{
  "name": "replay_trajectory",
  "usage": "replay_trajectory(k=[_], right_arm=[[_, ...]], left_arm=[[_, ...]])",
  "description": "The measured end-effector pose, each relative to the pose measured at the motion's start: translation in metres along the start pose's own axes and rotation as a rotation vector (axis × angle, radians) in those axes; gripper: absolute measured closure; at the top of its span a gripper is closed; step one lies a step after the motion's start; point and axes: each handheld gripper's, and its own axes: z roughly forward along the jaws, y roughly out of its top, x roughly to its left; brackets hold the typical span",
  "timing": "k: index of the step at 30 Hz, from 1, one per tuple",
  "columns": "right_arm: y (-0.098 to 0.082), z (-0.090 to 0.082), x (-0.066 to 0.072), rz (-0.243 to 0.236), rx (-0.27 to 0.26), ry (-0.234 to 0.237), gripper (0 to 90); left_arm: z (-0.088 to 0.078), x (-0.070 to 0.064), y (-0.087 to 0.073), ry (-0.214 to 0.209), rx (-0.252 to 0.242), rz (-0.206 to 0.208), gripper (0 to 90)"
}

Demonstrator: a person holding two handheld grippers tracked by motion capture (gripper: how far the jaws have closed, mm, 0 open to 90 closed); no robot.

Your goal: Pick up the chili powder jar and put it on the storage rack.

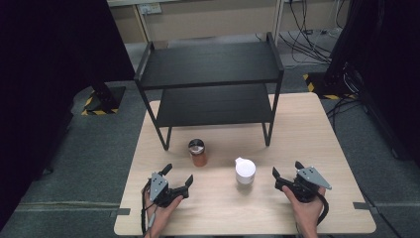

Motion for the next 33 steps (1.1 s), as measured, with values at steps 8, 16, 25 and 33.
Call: replay_trajectory(k=[8,16,25,33], right_arm=[[0.001,0.0,-0.001,0.006,0.004,0.001,9.6],[0.002,0.001,-0.002,0.01,0.008,0.005,9.4],[0.001,0.0,-0.002,0.011,0.007,0.005,9.3],[0.002,0.001,-0.003,0.014,0.011,0.011,9.0]], left_arm=[[0.011,-0.002,0.002,0.003,0.004,-0.008,7.0],[0.032,-0.003,0.008,0.003,0.02,0.001,8.4],[0.058,-0.003,0.018,-0.012,0.065,0.017,10.0],[0.077,0.0,0.026,-0.026,0.096,0.005,15.7]])
